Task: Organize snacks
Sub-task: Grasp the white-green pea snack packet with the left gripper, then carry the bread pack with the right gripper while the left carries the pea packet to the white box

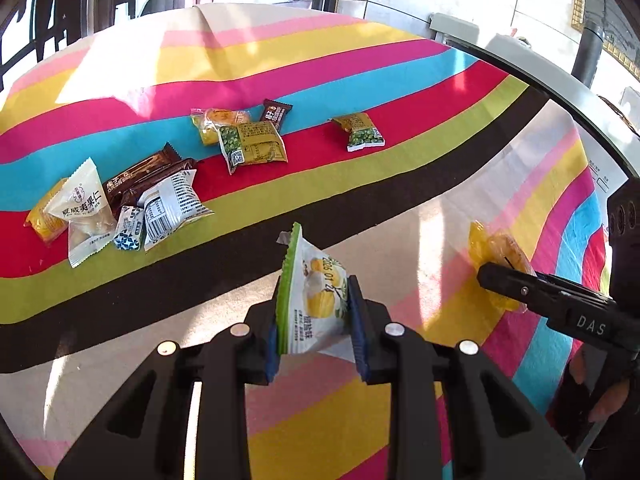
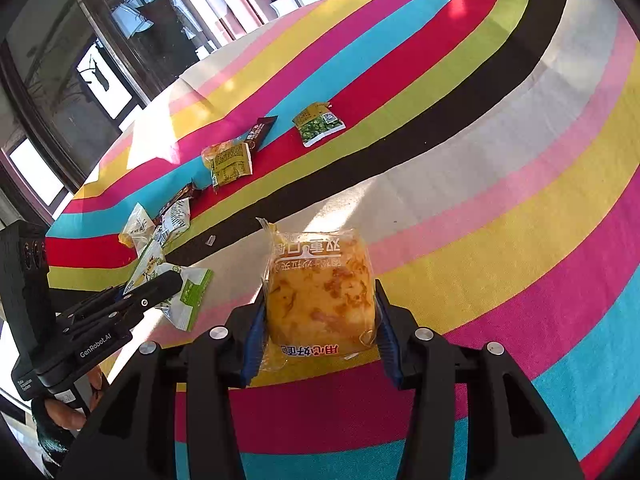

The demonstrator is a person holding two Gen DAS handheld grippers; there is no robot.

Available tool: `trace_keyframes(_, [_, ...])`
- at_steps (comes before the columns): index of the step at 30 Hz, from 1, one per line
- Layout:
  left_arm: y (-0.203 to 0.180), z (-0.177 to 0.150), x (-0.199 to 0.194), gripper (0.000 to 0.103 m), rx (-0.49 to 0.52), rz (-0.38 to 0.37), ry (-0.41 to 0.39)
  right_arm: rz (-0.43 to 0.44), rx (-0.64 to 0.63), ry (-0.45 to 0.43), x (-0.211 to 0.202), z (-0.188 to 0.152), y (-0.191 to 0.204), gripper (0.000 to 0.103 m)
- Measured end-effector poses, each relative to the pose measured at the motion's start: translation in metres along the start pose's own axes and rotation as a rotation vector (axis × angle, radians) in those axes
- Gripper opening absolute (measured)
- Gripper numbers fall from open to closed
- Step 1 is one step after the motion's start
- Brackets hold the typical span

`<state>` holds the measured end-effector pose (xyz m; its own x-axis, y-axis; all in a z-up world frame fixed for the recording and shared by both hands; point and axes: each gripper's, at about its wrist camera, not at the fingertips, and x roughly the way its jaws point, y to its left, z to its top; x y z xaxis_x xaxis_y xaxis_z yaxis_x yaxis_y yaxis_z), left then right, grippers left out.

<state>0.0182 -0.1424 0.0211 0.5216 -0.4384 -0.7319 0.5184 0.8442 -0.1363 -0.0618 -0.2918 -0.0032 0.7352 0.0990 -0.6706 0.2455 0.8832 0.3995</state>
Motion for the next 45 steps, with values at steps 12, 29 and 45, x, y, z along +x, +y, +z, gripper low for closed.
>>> trace_keyframes(12, [0.022, -0.063, -0.07, 0.028, -0.122, 0.006, -0.028, -0.004, -0.1, -0.017, -0.015, -0.009, 0.02, 0.046])
trace_keyframes(29, [-0.051, -0.121, -0.123, 0.028, -0.003, 0.008, -0.073, -0.008, -0.252, -0.042, -0.112, -0.106, 0.055, 0.046])
trace_keyframes(45, [-0.156, -0.148, -0.163, 0.028, 0.191, -0.056, -0.127, -0.095, -0.285, -0.149, -0.217, -0.164, 0.005, 0.046])
